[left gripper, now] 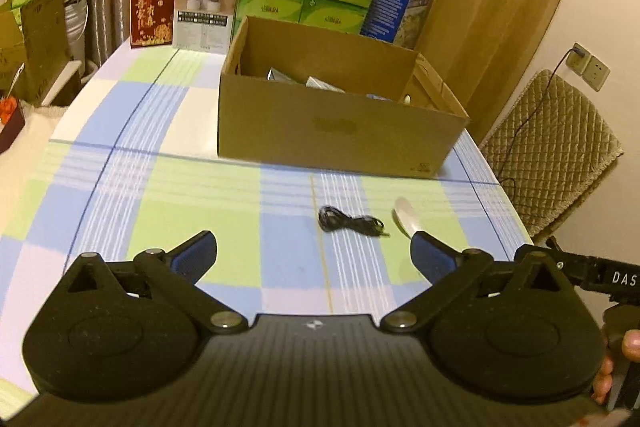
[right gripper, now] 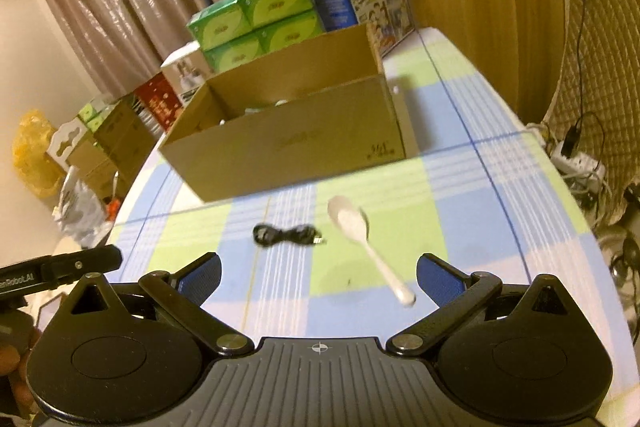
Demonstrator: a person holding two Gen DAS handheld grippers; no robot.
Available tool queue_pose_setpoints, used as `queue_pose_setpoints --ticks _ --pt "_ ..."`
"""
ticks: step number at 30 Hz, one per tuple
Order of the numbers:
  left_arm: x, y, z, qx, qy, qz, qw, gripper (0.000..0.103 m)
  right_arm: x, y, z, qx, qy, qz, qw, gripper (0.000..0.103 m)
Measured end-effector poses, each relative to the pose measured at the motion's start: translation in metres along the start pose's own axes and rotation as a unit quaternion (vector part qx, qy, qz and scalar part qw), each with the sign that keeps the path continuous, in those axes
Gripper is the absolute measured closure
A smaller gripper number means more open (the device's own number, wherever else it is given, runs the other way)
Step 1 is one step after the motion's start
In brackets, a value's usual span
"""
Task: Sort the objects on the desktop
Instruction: 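Withdraw both tools from the box toward the black cable and white spoon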
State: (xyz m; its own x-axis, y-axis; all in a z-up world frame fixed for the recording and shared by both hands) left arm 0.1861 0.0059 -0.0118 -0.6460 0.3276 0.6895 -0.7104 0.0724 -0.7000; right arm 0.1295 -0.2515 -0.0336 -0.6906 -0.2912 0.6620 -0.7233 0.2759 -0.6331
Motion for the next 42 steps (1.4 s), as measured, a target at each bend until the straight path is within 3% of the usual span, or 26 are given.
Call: queue_pose_setpoints --ticks 9,24,36,42 --pt "0.007 0.024 0.008 -0.006 -0.005 -0.026 0.9996 0.003 0.016 0.013 0.011 -0.024 -0.004 -0.014 1.000 0.002" --pt "0.006 0.032 0.019 -0.046 0.005 -0.026 0.9986 0.003 0.029 0.016 0.010 -0.012 0.002 -0.010 1.000 0.002" --pt "-0.007 0.028 0.029 -0.093 0.022 -0.025 0.9951 0.003 0.026 0.011 0.010 0.033 0.018 -0.011 0.999 0.002" --pt "-0.032 0.025 0.027 -0.150 0.043 -0.042 0.9868 0.003 0.001 0.004 0.007 0.107 0.021 -0.034 0.993 0.002"
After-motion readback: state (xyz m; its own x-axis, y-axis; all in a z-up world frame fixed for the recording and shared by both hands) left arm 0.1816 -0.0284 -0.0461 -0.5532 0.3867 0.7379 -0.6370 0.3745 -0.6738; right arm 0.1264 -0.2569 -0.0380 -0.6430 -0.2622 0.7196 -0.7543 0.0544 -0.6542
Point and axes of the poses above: each gripper's, at about its wrist camera, not at the fingertips, and x roughly against the way its jaws point, z to its right, y to its underside, the point moved 3 cm from there along -x, roughly the way its jaws point, and after that the axes turned 3 degrees about -x, right-handed, at the moved point
